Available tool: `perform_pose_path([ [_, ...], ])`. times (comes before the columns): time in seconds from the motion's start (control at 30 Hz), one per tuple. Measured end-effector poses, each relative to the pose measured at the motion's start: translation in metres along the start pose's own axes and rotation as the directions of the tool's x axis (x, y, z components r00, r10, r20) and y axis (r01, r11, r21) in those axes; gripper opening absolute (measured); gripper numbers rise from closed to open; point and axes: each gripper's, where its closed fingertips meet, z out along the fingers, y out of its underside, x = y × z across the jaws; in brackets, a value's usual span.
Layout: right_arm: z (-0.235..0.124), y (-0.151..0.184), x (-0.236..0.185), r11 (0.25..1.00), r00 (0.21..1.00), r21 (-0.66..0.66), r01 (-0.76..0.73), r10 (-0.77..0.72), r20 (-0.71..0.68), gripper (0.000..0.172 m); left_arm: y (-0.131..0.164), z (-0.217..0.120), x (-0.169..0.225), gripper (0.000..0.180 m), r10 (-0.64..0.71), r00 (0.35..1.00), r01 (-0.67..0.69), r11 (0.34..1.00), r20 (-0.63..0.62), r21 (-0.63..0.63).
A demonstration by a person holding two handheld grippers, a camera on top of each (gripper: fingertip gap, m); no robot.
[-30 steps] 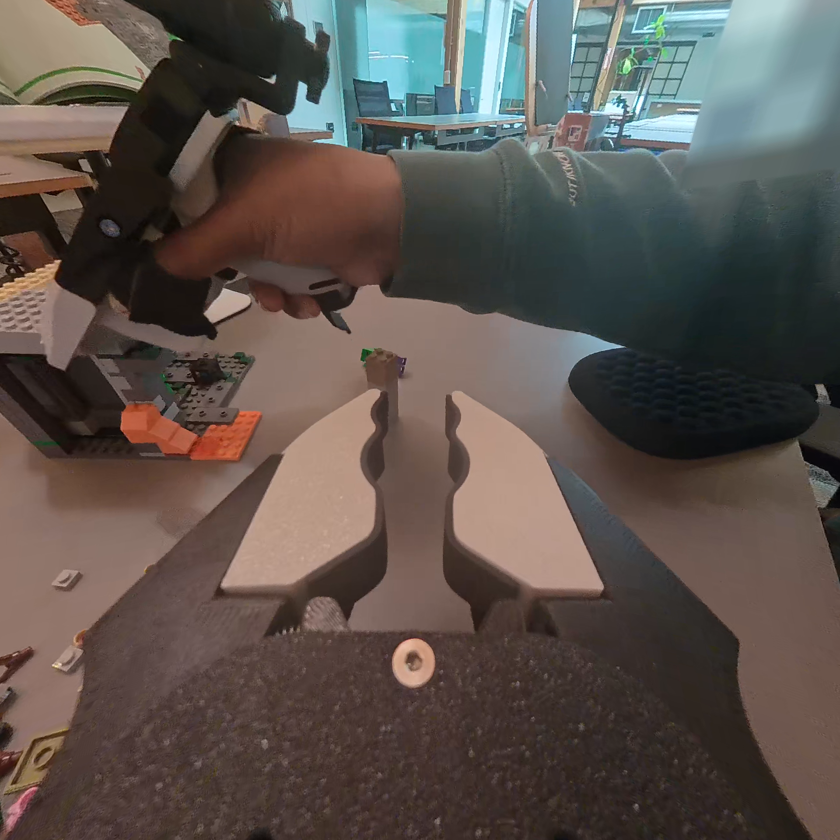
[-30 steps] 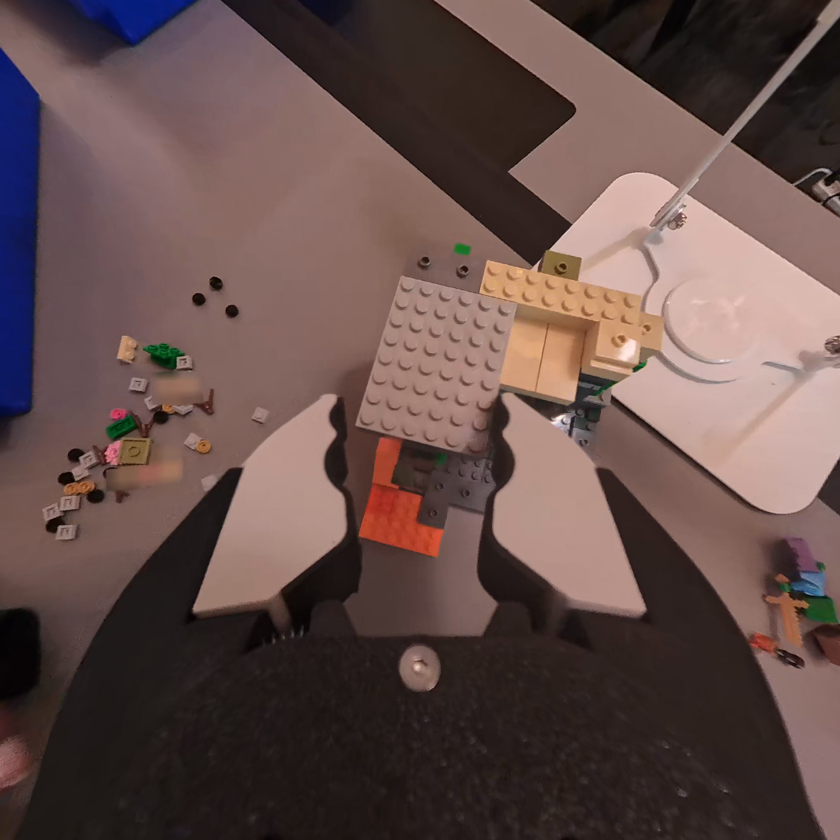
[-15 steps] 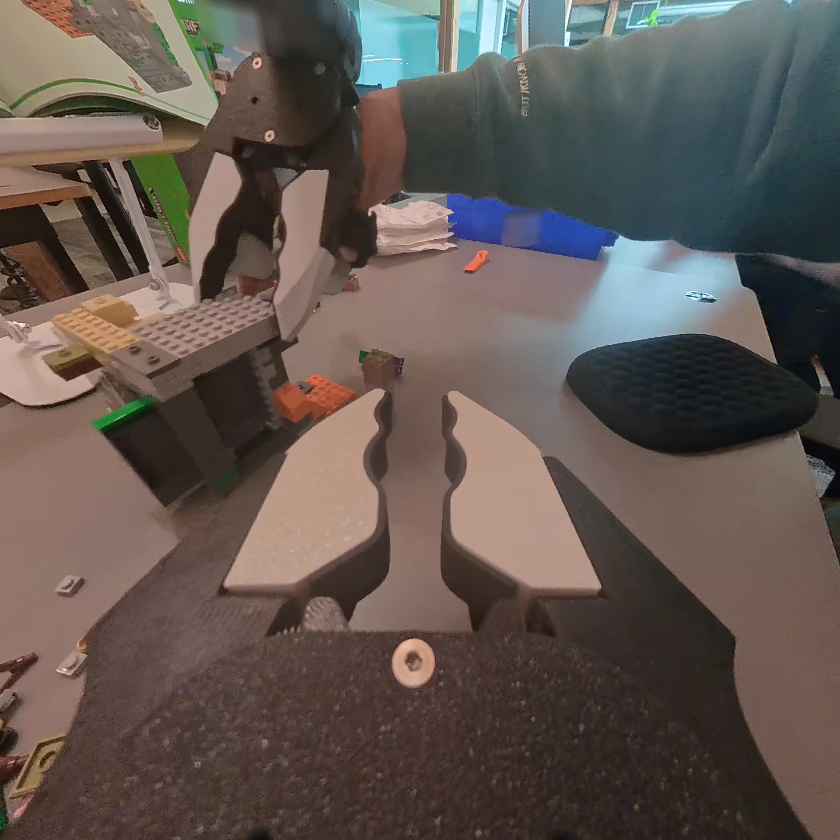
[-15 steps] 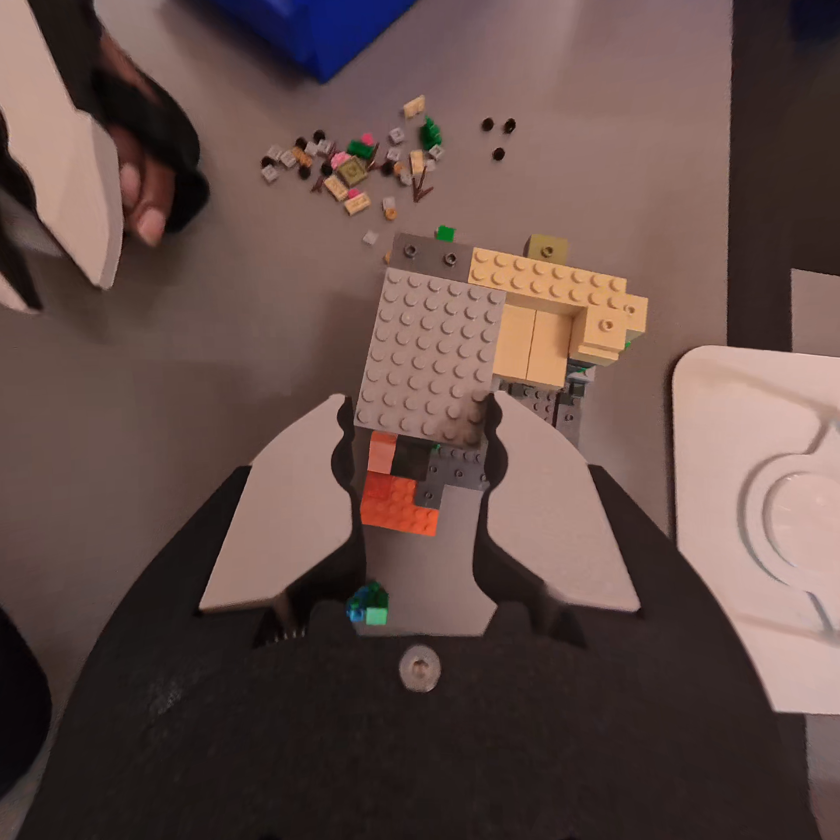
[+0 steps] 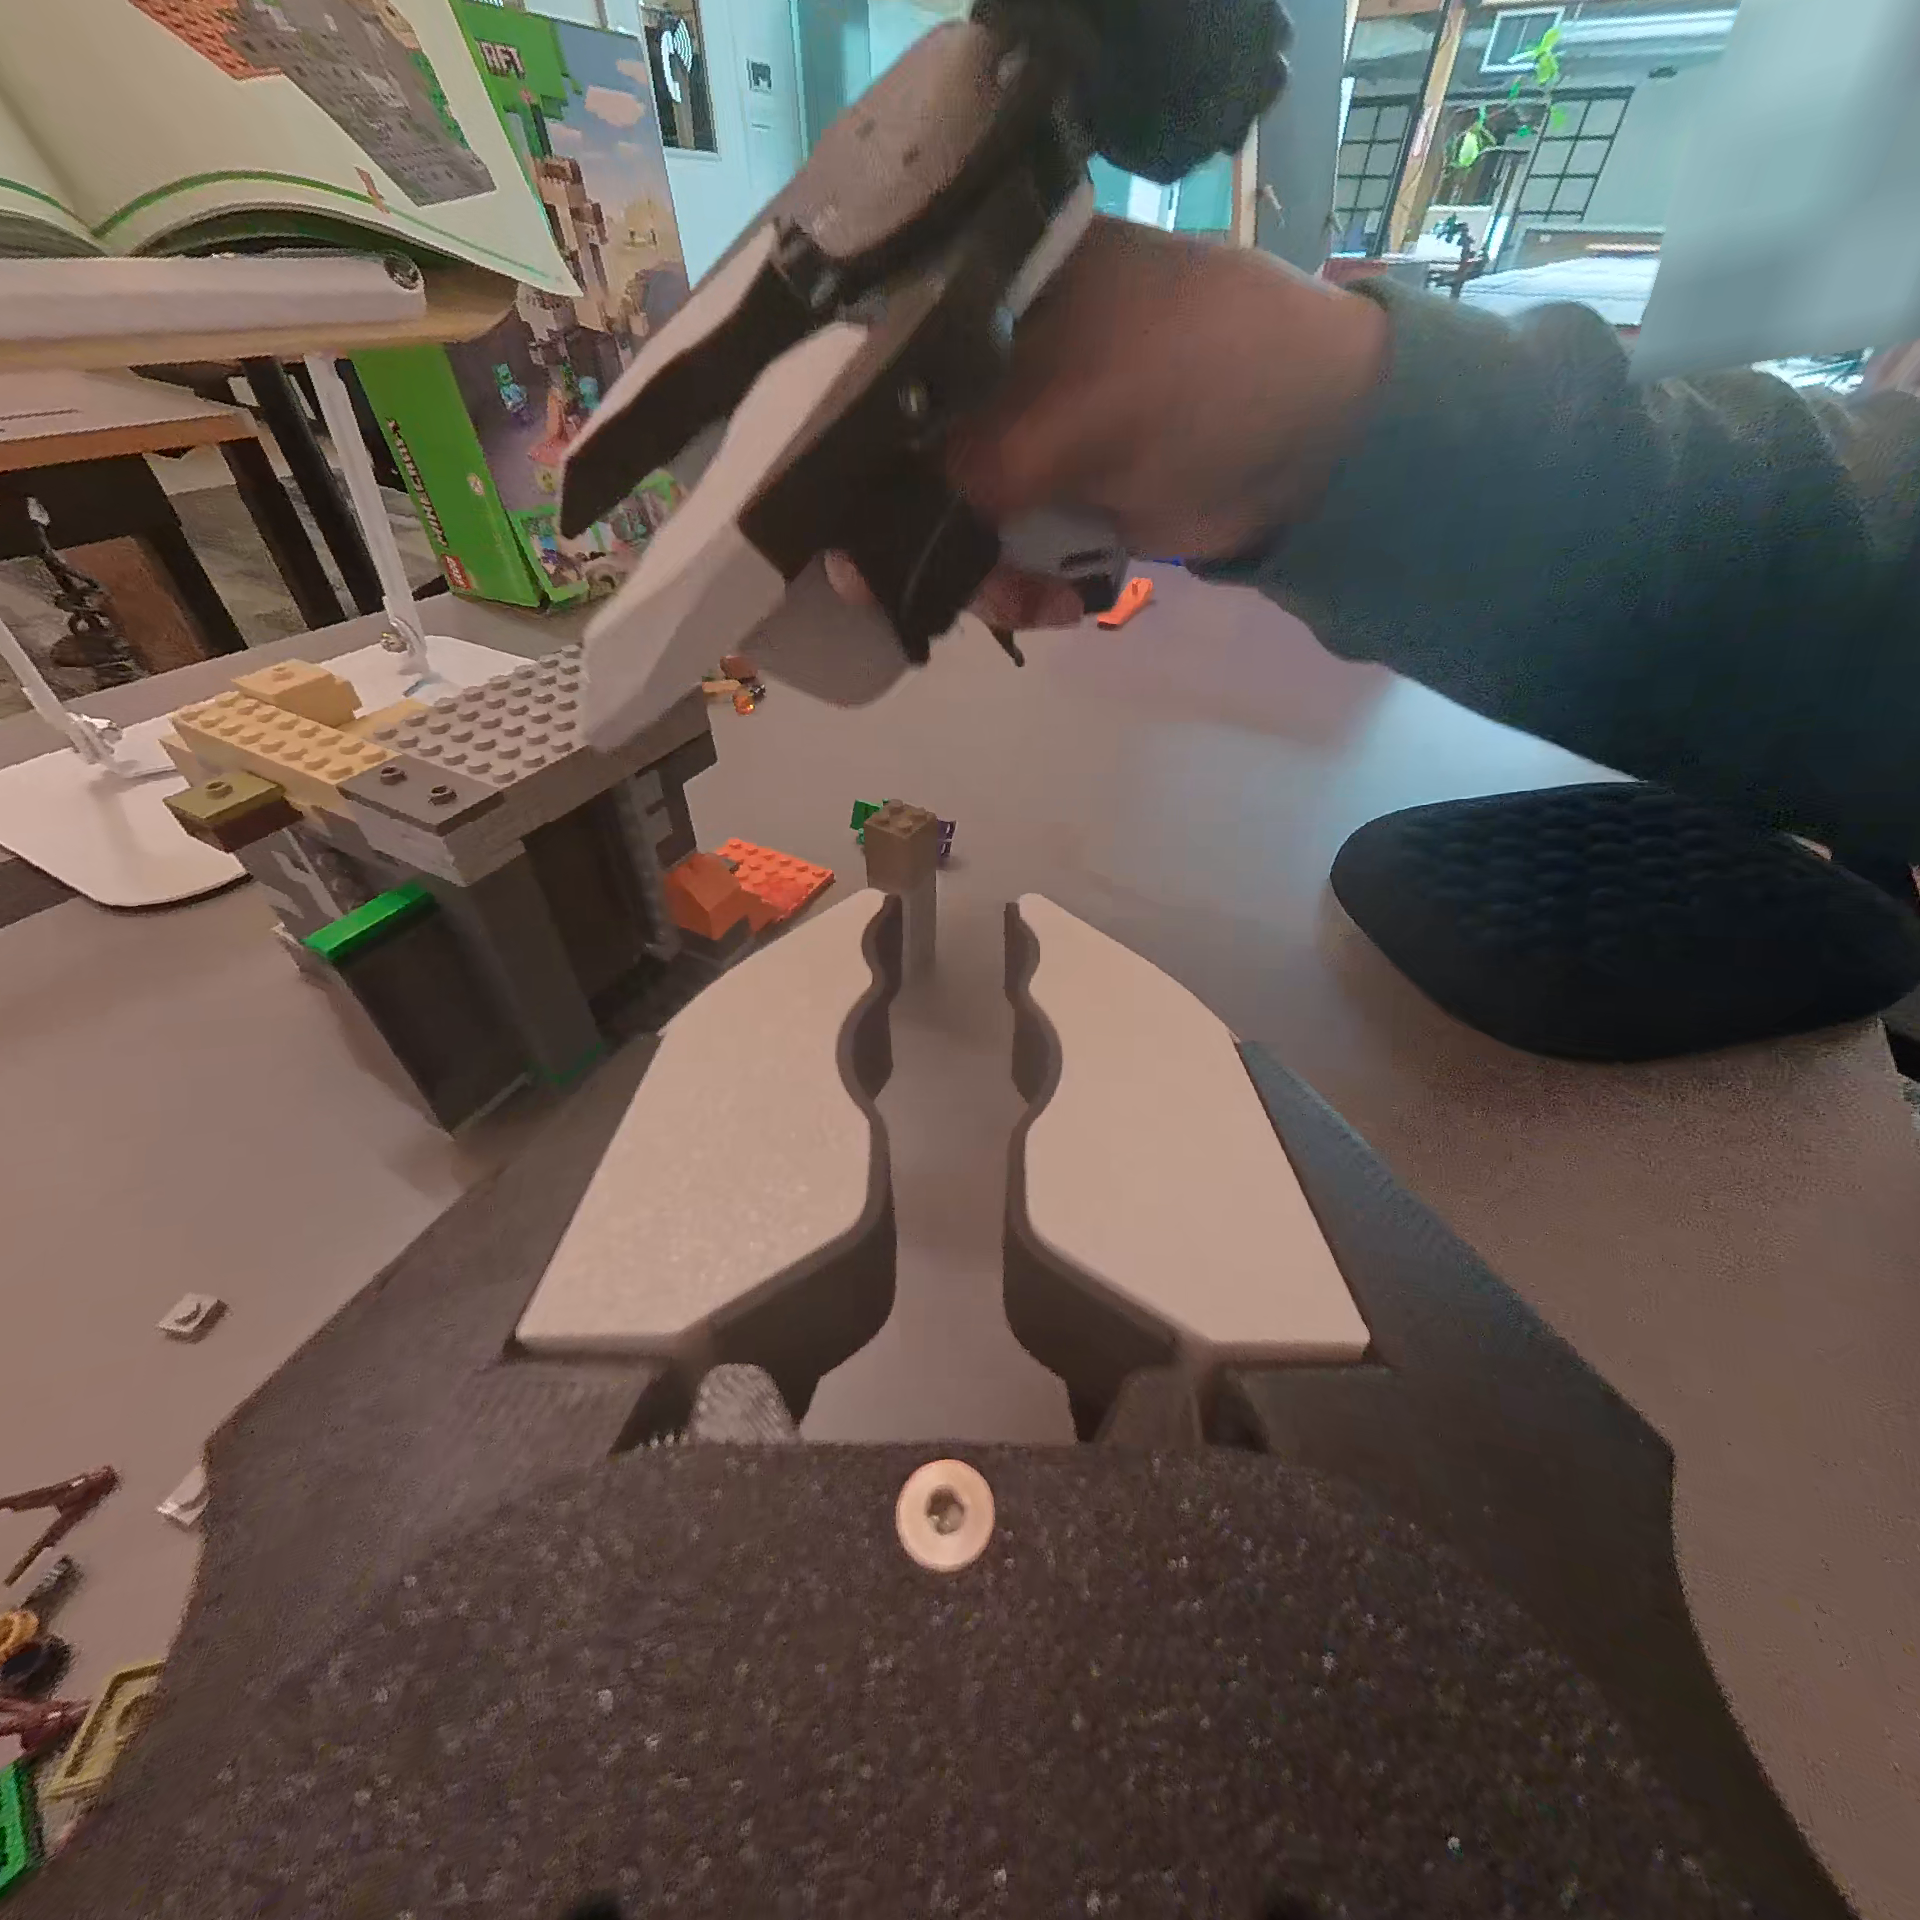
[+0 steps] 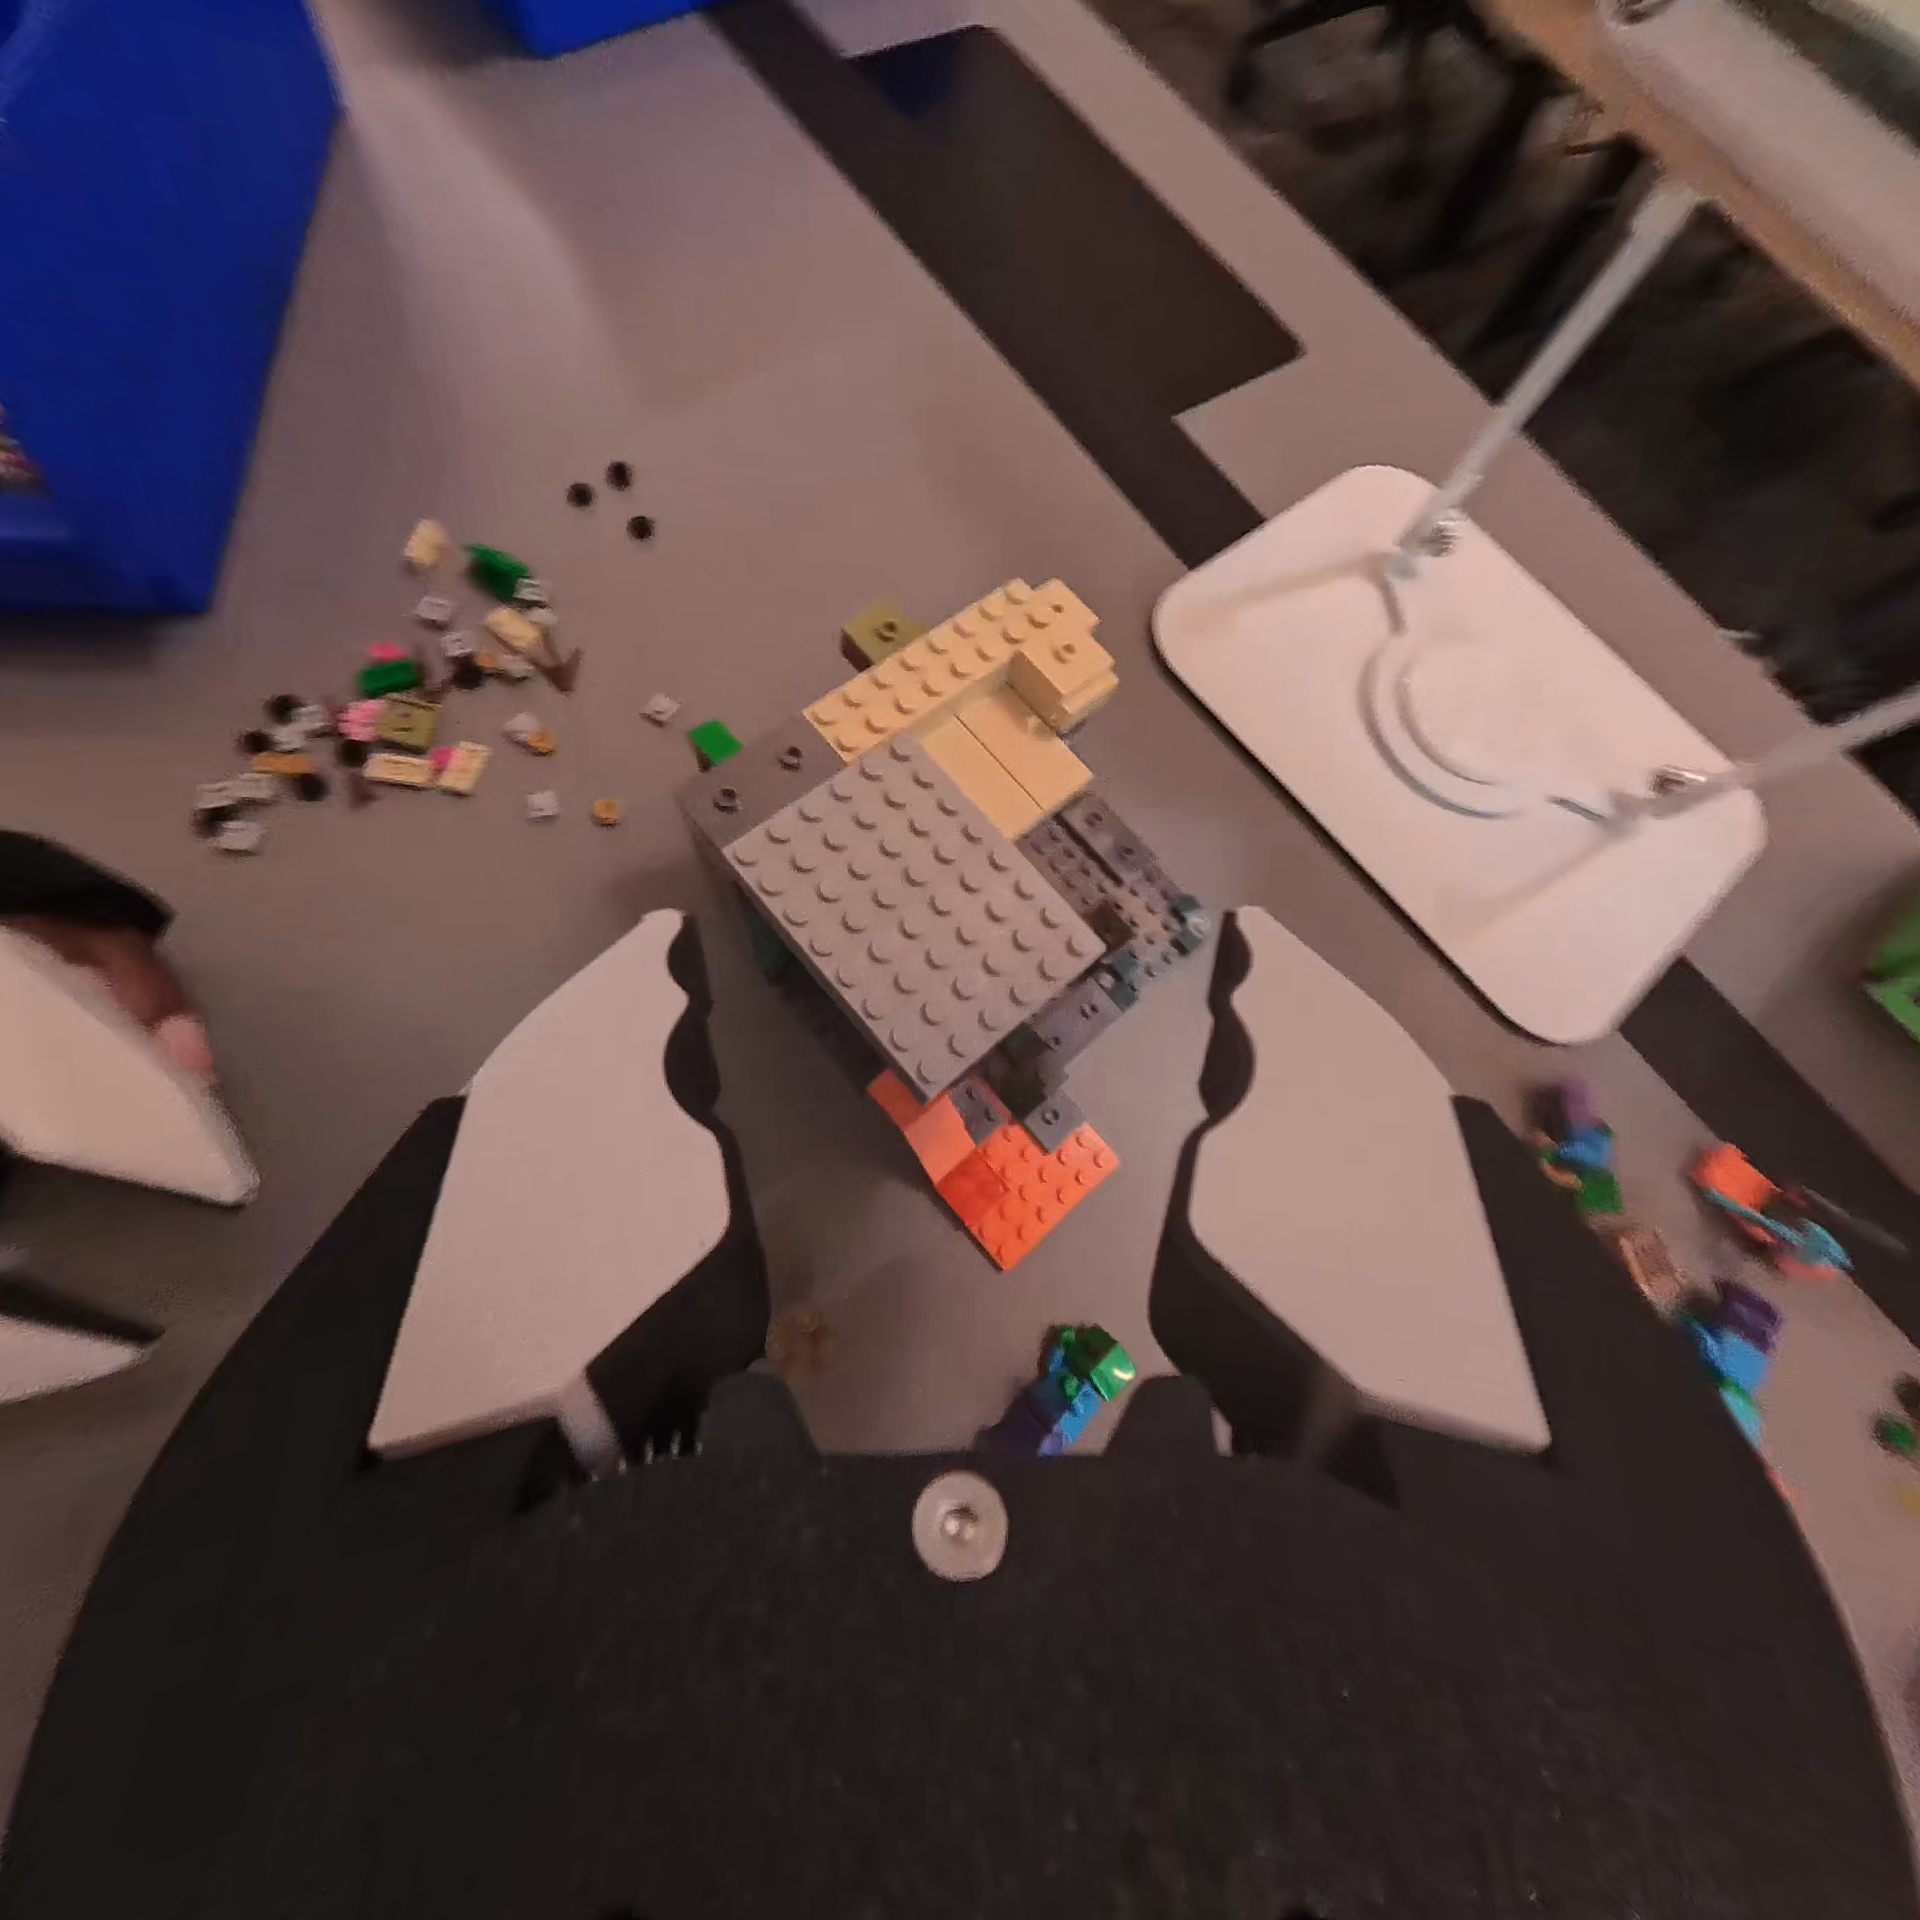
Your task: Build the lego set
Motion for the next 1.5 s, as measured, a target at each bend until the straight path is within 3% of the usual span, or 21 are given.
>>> perform_pose_path([
  [0.13, 0.012, 0.013, -0.009, 0.997, 0.987, -0.016, -0.072, 0.068, -0.149, 0.114, -0.001, -0.001, 0.003, 0.018, 0.013, 1.000, -0.013, 1.000, -0.004, 0.003],
  [0.3, 0.027, 0.018, -0.014, 0.995, 0.973, -0.034, -0.098, 0.088, -0.215, 0.117, -0.006, -0.005, 0.009, 0.018, 0.044, 0.999, -0.043, 0.999, -0.013, 0.016],
  [0.43, 0.035, 0.017, -0.014, 0.992, 0.982, -0.069, -0.101, 0.089, -0.170, 0.113, -0.009, -0.008, 0.010, 0.017, 0.054, 0.998, -0.054, 0.998, -0.009, 0.026],
  [0.57, 0.038, 0.018, -0.009, 0.994, 0.996, -0.105, 0.014, -0.023, -0.081, 0.108, -0.009, -0.008, 0.011, 0.017, 0.057, 0.998, -0.057, 0.998, -0.015, 0.023],
  [0.73, 0.039, 0.025, -0.006, 0.994, 0.998, -0.110, 0.010, -0.003, 0.066, 0.082, -0.008, -0.007, 0.011, 0.016, 0.072, 0.997, -0.072, 0.997, -0.010, 0.015],
  [0.83, 0.038, 0.026, -0.004, 0.994, 0.999, -0.108, -0.008, 0.012, 0.041, 0.082, -0.006, -0.007, 0.009, 0.016, 0.069, 0.998, -0.069, 0.998, -0.004, 0.009],
  [1.03, 0.040, 0.021, -0.010, 0.981, 0.979, -0.107, -0.162, 0.146, -0.142, 0.081, -0.004, -0.006, 0.008, 0.016, 0.071, 0.997, -0.071, 0.997, 0.004, 0.000],
  [1.2, 0.034, 0.002, -0.040, 0.981, 0.982, -0.049, -0.188, 0.185, -0.046, 0.086, -0.001, -0.004, 0.006, 0.015, 0.071, 0.997, -0.071, 0.997, 0.009, -0.013],
  [1.33, 0.006, -0.018, -0.049, 0.976, 0.971, 0.072, -0.205, 0.194, 0.136, 0.081, -0.001, -0.005, 0.003, 0.015, 0.062, 0.998, -0.062, 0.998, 0.021, -0.007],
  [1.5, -0.030, -0.018, -0.009, 0.966, 0.975, 0.207, -0.156, 0.117, 0.188, 0.069, 0.000, -0.005, -0.001, 0.015, 0.054, 0.998, -0.054, 0.999, 0.032, -0.010],
])
